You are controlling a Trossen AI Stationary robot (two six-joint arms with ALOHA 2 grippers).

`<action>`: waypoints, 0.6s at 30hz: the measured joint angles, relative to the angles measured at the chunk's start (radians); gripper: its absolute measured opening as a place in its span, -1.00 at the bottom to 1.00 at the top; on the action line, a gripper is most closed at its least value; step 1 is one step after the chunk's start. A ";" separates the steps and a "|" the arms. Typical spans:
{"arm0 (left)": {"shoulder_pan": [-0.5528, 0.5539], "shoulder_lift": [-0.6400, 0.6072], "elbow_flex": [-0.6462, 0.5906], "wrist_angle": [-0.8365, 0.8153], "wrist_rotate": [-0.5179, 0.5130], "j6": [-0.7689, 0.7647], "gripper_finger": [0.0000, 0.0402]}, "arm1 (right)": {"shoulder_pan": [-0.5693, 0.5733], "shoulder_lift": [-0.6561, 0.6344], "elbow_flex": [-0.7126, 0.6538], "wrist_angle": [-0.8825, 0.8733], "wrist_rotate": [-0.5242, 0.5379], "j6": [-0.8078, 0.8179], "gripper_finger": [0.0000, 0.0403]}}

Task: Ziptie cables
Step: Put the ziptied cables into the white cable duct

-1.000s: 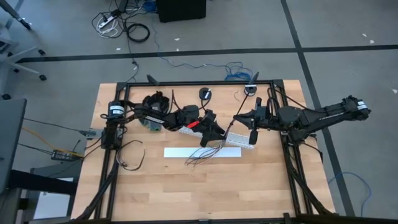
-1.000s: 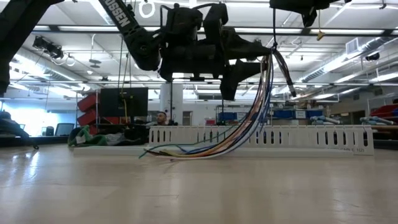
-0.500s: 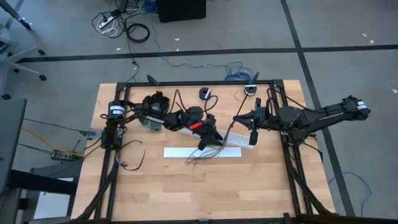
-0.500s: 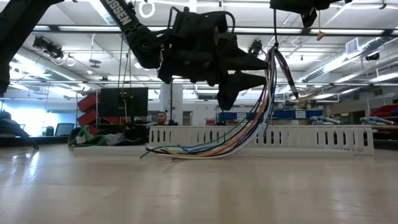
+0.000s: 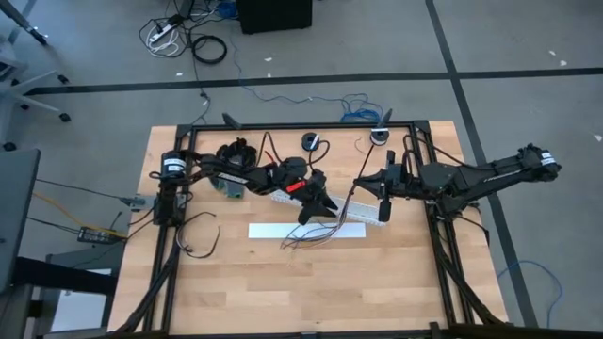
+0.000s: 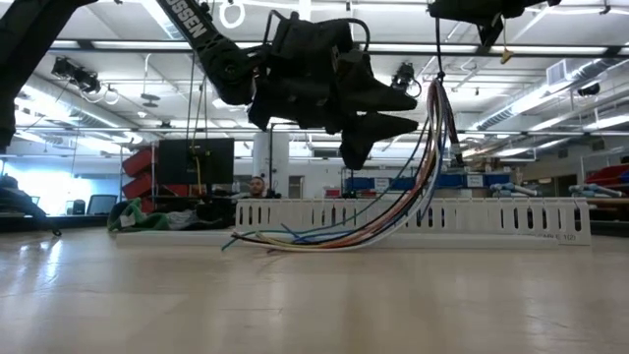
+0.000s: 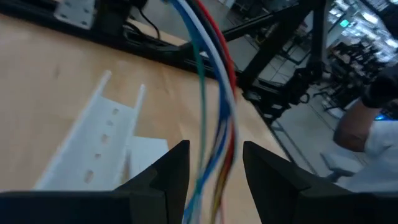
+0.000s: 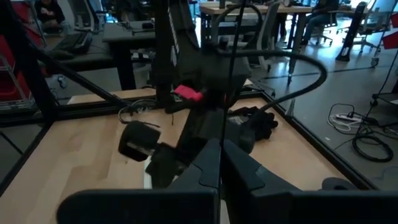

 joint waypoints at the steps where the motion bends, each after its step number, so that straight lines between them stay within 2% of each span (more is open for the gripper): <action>1: 0.004 -0.005 0.000 -0.002 -0.007 0.002 -0.29 | 0.000 0.000 0.000 -0.002 0.000 0.000 -1.00; 18: -0.002 -0.006 0.000 0.048 -0.008 -0.001 -0.29 | 0.000 0.000 0.000 -0.002 0.000 -0.006 -1.00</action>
